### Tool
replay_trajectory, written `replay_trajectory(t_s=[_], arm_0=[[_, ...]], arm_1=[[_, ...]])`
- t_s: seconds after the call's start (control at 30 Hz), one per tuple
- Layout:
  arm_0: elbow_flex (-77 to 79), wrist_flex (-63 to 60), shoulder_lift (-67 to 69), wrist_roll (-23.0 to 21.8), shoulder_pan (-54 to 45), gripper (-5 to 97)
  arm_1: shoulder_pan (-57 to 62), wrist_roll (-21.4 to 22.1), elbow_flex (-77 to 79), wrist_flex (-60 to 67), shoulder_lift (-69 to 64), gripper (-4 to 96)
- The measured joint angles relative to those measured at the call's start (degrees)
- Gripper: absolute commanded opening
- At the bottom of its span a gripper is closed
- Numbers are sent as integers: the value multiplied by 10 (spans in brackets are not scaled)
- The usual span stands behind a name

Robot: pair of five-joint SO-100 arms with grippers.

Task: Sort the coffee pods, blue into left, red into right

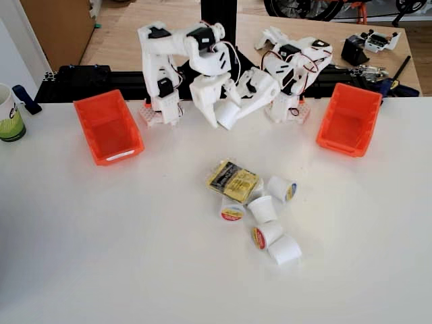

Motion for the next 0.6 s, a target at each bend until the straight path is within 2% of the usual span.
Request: replay_trajectory(t_s=[0.13, 0.27, 0.57, 0.6], arm_0=[[14, 0, 5, 0, -2, 256], [16, 0, 5, 0, -10, 169], [16, 0, 11, 1, -14, 144], [16, 0, 12, 1, -14, 144]], arm_1=[[0, 1, -4, 0, -1, 104], [0, 1, -4, 0, -3, 103], [-4, 1, -2, 0, -4, 146], [-4, 1, -2, 0, -4, 179]])
